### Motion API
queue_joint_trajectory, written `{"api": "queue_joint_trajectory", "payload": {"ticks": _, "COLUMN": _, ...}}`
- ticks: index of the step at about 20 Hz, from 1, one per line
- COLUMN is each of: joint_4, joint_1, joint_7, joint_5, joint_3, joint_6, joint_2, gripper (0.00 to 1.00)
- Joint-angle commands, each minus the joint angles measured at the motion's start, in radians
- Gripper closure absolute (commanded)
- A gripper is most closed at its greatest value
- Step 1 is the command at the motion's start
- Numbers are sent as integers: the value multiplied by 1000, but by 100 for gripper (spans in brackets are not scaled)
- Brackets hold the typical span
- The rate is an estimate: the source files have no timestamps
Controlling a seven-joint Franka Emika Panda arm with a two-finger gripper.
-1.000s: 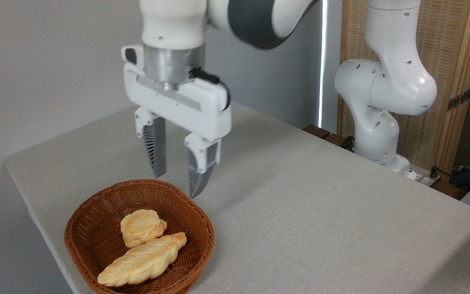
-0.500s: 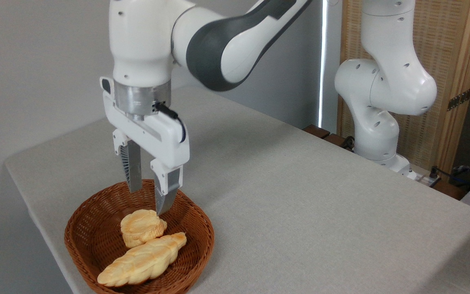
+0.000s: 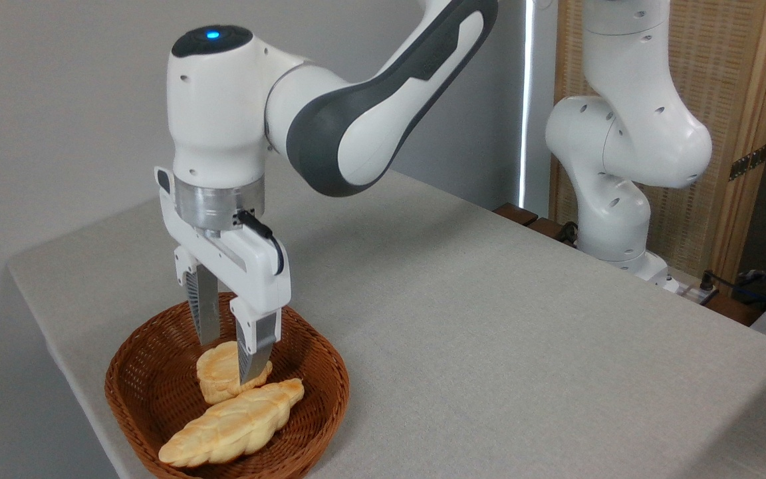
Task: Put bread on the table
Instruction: 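Lower the open gripper down onto the small round bread roll, then close the gripper on the small round bread roll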
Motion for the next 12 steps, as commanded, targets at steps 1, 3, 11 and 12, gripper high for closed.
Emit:
{"api": "queue_joint_trajectory", "payload": {"ticks": 1, "joint_4": 14, "joint_1": -12, "joint_7": 11, "joint_5": 17, "joint_3": -15, "joint_6": 17, "joint_2": 25, "gripper": 0}}
{"api": "queue_joint_trajectory", "payload": {"ticks": 3, "joint_4": 14, "joint_1": -14, "joint_7": 11, "joint_5": 17, "joint_3": -15, "joint_6": 17, "joint_2": 35, "gripper": 0}}
{"api": "queue_joint_trajectory", "payload": {"ticks": 11, "joint_4": 14, "joint_1": -26, "joint_7": 15, "joint_5": 62, "joint_3": -15, "joint_6": 21, "joint_2": 52, "gripper": 0}}
{"api": "queue_joint_trajectory", "payload": {"ticks": 12, "joint_4": 14, "joint_1": -26, "joint_7": 15, "joint_5": 81, "joint_3": -15, "joint_6": 24, "joint_2": 52, "gripper": 0}}
